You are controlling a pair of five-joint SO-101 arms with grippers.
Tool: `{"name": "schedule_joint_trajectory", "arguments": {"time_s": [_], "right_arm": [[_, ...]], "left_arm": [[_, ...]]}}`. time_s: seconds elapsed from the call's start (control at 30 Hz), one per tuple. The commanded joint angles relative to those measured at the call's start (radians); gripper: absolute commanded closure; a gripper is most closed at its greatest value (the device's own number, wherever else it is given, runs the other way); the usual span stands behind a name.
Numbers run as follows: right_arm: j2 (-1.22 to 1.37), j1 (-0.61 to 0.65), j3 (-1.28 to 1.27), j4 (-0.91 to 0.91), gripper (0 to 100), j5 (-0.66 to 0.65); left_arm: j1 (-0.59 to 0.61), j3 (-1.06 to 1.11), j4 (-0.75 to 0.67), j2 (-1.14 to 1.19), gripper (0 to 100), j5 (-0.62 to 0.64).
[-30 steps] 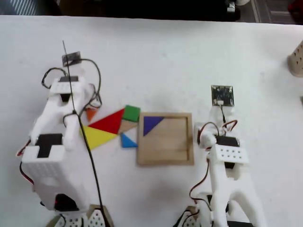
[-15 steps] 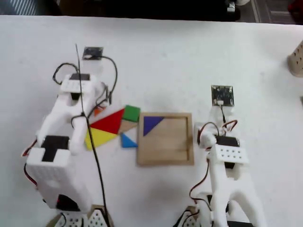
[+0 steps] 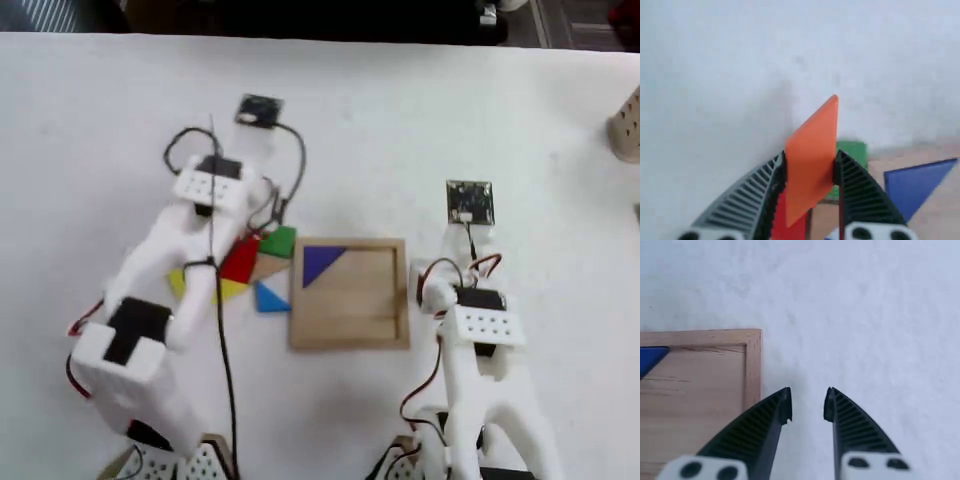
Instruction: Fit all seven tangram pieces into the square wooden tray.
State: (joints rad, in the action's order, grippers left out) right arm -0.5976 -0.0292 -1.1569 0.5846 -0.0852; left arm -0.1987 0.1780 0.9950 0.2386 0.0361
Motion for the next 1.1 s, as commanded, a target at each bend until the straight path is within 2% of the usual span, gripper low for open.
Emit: {"name": "schedule_joint_trajectory", "arguments": {"time_s": [0.0, 0.27, 0.5, 0.73, 0.93, 1.07], "right_arm": [[-0.018, -0.004, 0.037, -0.007, 87.9, -0.002], [-0.025, -0.085, 0.04, -0.007, 87.9, 0.008], [-0.025, -0.087, 0.04, -0.008, 87.9, 0.008], [-0.025, -0.087, 0.04, -0.008, 87.9, 0.008], [-0.027, -0.101, 0.041, -0.004, 87.9, 0.008], [-0.018, -0.107, 0.052, -0.001, 87.9, 0.008]], "left_arm": [[-0.119, -0.044, 0.012, -0.099, 85, -0.011], [-0.328, -0.041, 0.011, -0.082, 85, -0.011], [-0.363, 0.018, -0.041, -0.001, 85, -0.011], [-0.366, 0.051, -0.04, -0.038, 85, -0.011], [-0.45, 0.158, -0.052, -0.119, 85, -0.012], [-0.475, 0.269, -0.149, -0.188, 85, -0.012]]}}
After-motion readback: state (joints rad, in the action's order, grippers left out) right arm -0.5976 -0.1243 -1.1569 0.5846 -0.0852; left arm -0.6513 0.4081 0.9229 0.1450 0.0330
